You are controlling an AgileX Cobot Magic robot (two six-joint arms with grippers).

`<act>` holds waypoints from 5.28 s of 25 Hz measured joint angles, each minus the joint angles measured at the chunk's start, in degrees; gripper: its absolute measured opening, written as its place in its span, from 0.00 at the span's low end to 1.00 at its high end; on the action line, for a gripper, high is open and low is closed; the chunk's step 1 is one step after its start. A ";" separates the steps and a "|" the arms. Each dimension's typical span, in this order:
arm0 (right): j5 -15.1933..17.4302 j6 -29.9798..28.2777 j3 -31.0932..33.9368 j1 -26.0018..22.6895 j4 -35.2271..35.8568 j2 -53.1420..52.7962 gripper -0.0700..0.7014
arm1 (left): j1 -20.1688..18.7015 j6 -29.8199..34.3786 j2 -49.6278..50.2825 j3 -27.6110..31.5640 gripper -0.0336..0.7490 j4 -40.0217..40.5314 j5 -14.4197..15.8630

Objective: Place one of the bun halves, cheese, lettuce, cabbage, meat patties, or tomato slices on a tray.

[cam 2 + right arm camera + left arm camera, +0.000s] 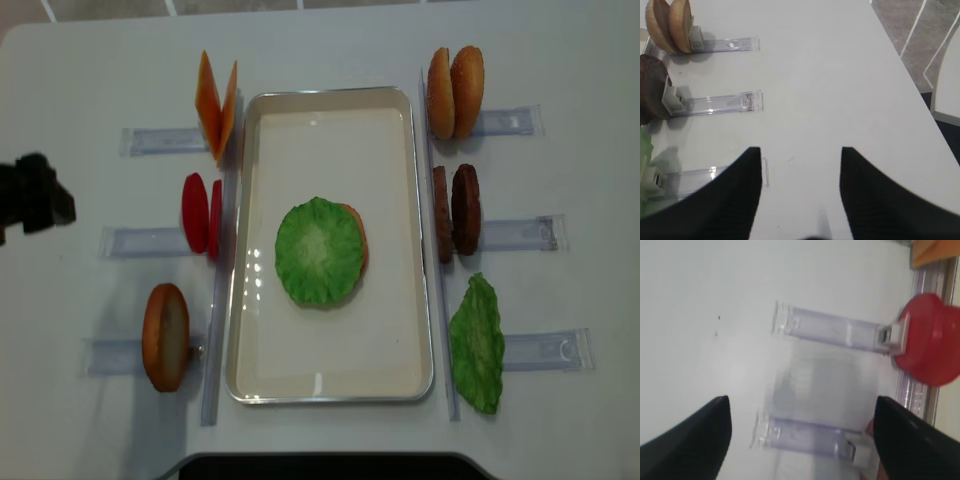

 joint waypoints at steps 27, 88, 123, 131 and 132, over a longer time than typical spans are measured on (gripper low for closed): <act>0.00 0.00 0.00 0.00 0.00 0.00 0.54 | -32.58 -34.92 21.63 -14.67 0.91 10.57 -0.07; 0.00 0.00 0.00 0.00 0.00 0.00 0.54 | -33.93 21.27 31.44 -4.97 0.11 -48.81 -20.15; 0.00 0.00 0.00 0.00 0.00 0.00 0.53 | -33.93 9.27 34.56 -7.72 0.59 -28.66 -15.43; 0.00 0.00 0.00 0.00 0.00 0.00 0.53 | -33.93 -10.93 29.93 -19.85 0.60 -6.36 -0.61; 0.00 0.00 0.00 0.00 0.00 0.00 0.53 | -33.93 -12.09 29.93 -20.09 0.60 -4.82 0.56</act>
